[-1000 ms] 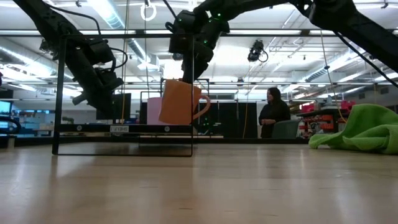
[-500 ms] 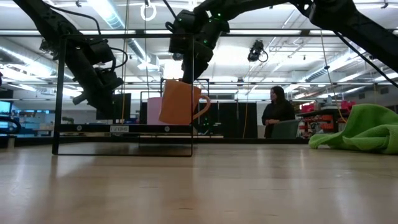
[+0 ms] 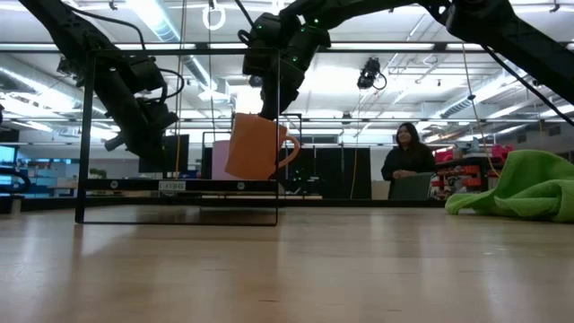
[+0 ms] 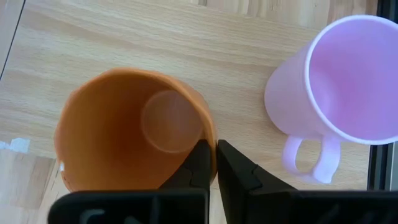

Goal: Stack small to large cups/mugs on shelf
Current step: Put the orange mug on the shelf

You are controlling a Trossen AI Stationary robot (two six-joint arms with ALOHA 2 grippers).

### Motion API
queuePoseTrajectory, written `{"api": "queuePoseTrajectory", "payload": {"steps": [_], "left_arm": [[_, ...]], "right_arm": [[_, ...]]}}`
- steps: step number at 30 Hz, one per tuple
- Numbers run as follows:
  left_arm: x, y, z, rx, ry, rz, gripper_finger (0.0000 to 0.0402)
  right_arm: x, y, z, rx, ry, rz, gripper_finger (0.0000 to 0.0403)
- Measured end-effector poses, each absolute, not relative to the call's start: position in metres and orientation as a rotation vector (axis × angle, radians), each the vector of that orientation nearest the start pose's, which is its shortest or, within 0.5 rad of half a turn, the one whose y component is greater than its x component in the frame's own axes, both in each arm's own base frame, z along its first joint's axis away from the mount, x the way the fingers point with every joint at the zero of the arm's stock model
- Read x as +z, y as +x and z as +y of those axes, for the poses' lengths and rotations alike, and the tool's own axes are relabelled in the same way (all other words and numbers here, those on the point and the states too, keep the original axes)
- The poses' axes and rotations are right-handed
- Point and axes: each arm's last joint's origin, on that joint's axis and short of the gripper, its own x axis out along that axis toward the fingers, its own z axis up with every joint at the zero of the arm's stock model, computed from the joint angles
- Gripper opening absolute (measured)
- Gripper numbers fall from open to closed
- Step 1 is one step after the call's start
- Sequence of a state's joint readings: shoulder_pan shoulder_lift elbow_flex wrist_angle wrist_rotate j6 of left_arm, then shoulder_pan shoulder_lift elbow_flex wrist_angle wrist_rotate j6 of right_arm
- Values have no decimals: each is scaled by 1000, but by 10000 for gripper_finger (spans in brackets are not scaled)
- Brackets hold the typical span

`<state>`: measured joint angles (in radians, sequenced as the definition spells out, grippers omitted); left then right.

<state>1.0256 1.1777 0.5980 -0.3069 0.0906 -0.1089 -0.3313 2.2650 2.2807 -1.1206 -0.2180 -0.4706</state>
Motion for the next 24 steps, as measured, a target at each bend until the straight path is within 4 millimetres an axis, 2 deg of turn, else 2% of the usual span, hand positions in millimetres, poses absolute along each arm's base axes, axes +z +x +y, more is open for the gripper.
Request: {"api": "queuePoseTrajectory", "payload": {"steps": [7,16,24], "left_arm": [[188,115,185,917,-583,734,13],[188,115,185,917,-583,733,22],[188,115,185,917,-583,733,12]], "right_arm": [[285,452,-149,155,-121,1050,24],[285,452,-148,165,-108,1045,33],[285,453,-148,163,-104,1045,34]]}}
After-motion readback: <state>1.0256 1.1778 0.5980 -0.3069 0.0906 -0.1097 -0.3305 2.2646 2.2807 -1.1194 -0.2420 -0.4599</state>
